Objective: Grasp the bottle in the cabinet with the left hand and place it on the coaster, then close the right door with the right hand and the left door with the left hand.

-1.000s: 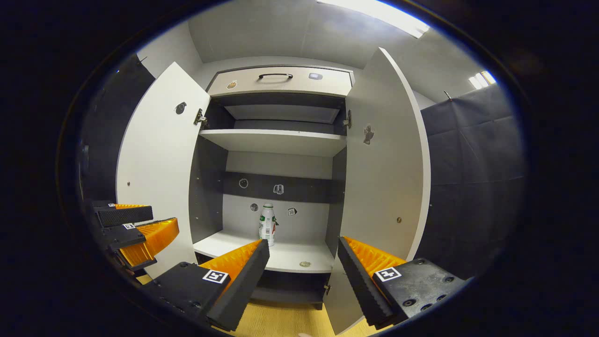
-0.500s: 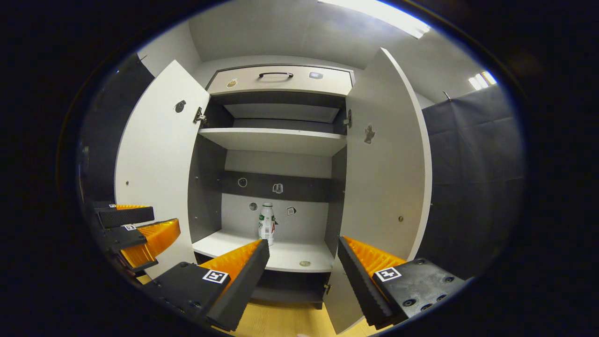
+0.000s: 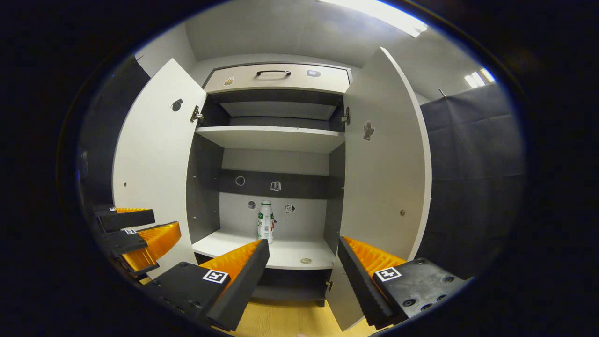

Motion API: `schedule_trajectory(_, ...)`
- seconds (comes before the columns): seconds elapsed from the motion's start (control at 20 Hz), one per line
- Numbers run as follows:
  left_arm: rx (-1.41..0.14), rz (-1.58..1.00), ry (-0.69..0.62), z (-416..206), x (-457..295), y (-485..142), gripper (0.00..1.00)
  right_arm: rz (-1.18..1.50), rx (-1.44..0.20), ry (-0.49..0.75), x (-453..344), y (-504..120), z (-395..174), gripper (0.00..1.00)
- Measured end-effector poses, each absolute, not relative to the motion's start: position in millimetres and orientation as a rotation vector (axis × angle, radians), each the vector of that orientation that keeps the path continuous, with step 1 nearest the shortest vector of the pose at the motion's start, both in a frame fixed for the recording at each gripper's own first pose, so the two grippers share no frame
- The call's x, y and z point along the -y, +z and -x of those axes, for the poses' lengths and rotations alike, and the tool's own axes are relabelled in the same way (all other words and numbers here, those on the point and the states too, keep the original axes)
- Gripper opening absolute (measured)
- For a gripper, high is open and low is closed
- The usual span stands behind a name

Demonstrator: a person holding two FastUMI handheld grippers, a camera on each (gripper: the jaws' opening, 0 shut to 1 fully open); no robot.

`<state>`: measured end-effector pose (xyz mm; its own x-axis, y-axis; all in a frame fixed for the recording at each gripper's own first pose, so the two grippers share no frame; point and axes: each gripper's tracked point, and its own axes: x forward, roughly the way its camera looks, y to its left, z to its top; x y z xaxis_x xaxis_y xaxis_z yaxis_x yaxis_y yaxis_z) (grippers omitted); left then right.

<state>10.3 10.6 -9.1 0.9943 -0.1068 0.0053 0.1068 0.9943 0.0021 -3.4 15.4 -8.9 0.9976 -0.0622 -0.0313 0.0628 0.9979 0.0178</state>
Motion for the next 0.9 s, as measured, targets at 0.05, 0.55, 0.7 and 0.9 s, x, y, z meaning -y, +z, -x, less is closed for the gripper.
schedule_trajectory(0.05, 0.004, -0.001, -0.114, -11.0, -11.0, -10.2, 0.84, -0.021, -0.032, -0.062, -17.6, -9.3, 3.7, 0.98)
schedule_trajectory(0.55, -0.004, 0.030, -0.135, -35.9, -5.1, -20.0, 0.88, -0.010, -0.032, -0.028, -24.3, -14.5, -13.4, 0.98)
schedule_trajectory(0.7, -0.007, 0.017, -0.117, -62.5, 5.7, -23.8, 0.88, -0.013, -0.044, -0.004, -15.0, -21.8, -22.5, 0.97)
schedule_trajectory(0.9, 0.005, 0.004, -0.133, -109.6, 30.9, -23.7, 0.88, -0.034, -0.052, 0.027, -4.3, -29.8, -36.8, 0.98)
